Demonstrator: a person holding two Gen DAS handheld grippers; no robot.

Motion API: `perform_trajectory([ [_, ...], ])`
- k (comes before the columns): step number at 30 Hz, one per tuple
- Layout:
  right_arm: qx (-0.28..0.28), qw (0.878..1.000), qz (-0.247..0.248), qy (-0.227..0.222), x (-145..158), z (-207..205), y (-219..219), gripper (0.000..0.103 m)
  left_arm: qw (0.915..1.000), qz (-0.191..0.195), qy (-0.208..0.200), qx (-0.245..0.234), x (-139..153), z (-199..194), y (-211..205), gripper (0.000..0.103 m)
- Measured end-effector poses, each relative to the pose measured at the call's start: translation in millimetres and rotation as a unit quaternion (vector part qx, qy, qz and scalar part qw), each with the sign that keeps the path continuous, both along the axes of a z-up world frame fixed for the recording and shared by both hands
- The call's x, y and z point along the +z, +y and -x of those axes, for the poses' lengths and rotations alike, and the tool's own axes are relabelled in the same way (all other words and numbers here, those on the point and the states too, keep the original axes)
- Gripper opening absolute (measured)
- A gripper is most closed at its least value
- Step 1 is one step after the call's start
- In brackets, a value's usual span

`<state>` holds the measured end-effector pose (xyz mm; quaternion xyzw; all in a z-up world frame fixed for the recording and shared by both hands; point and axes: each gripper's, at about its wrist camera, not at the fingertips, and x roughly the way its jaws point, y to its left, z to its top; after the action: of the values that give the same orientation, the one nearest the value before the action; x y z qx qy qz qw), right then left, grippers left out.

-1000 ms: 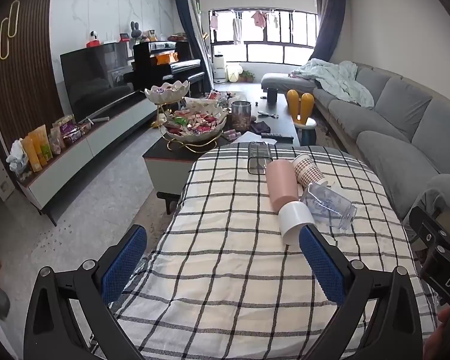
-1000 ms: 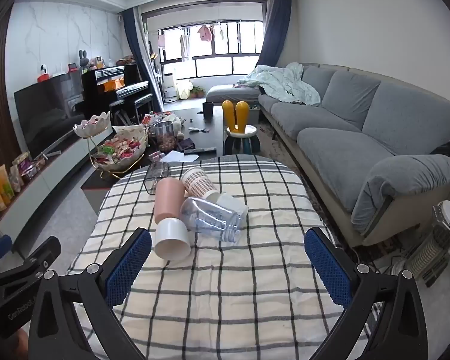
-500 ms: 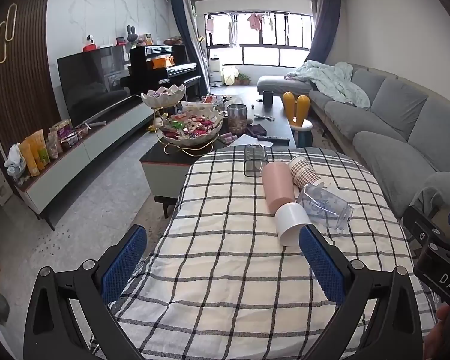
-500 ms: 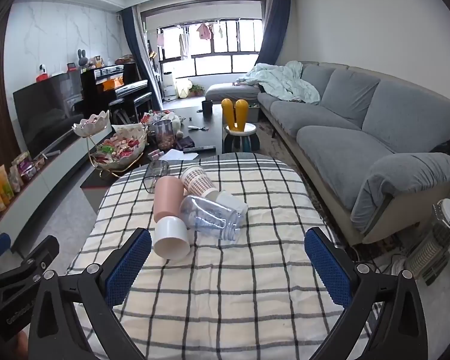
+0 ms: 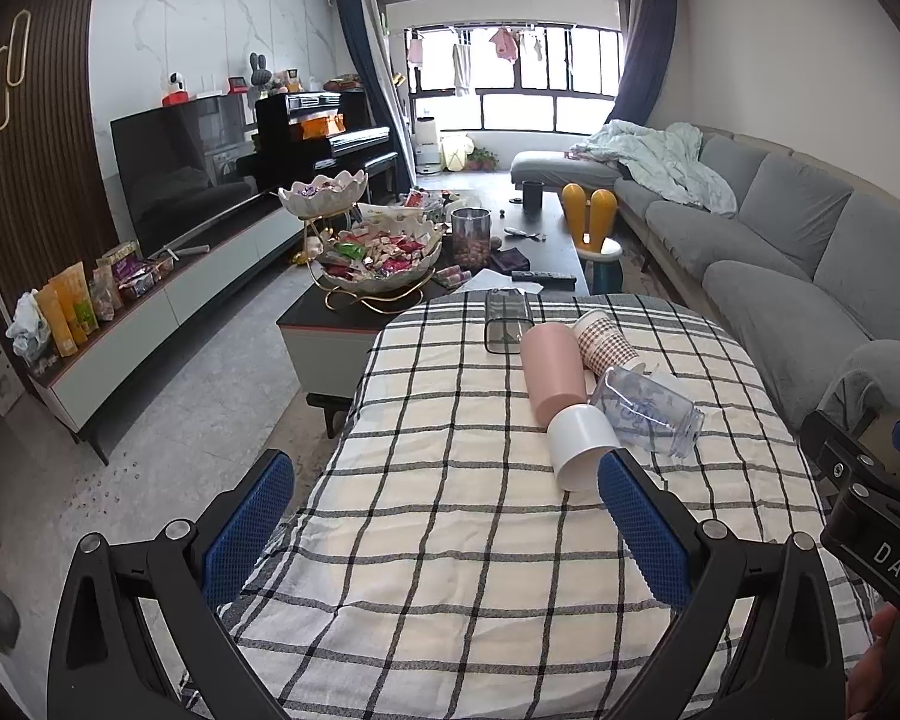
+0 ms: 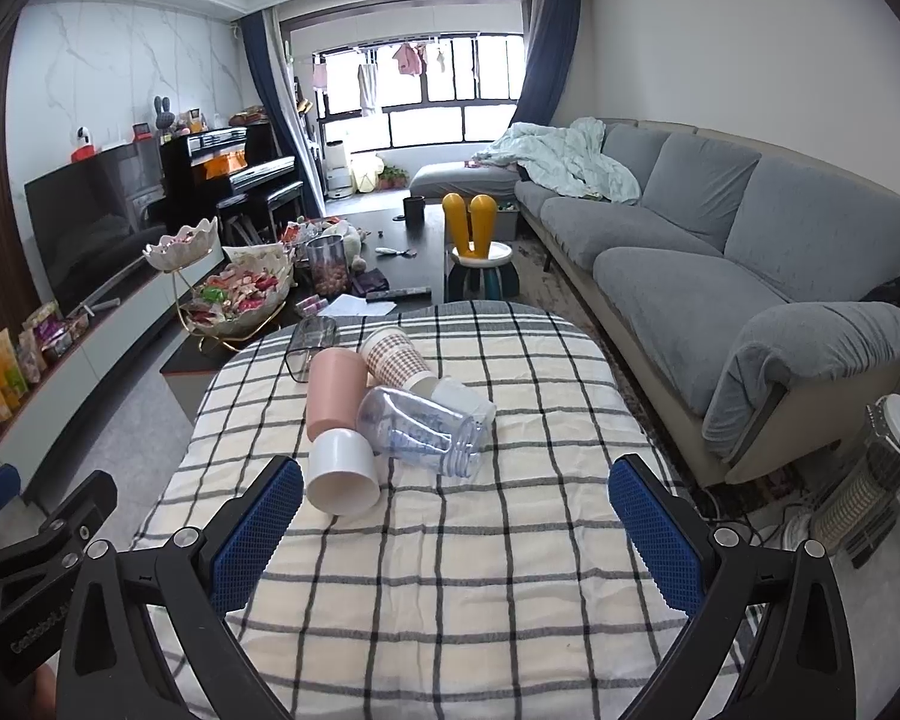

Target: Flip cup upside down

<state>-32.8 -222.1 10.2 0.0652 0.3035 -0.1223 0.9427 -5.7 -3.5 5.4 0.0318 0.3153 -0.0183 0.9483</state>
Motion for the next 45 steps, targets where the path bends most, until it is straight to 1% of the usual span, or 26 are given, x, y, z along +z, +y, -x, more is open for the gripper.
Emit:
perform_trajectory([
  [8, 0.000, 1.000, 0.000, 0.001, 0.7, 0.4, -0.3, 0.102, 1.0000, 0.001, 0.002, -0.003, 0.5, 0.3, 0.1, 0.103],
  [10, 0.000, 1.000, -0.001, 0.001, -5.9, 0.6, -1.4, 0.102, 1.0000, 0.000, 0.002, -0.004, 0.7, 0.7, 0.1, 0.103],
  [19, 0.000, 1.000, -0.001, 0.002, -0.9, 0.1, -0.2, 0.102, 1.0000, 0.001, 0.003, -0.004, -0.2, 0.3, -0.8, 0.103],
  [23, 0.000, 1.000, -0.001, 0.002, -4.2, -0.3, -0.4, 0.102, 1.0000, 0.003, 0.003, -0.006, 1.6, 2.2, 1.2, 0.103],
  [45, 0.000, 1.000, -0.002, 0.004, -2.5, -0.4, -0.4, 0.102, 1.0000, 0.007, 0.004, -0.005, 1.8, 3.2, 2.1, 0.103],
])
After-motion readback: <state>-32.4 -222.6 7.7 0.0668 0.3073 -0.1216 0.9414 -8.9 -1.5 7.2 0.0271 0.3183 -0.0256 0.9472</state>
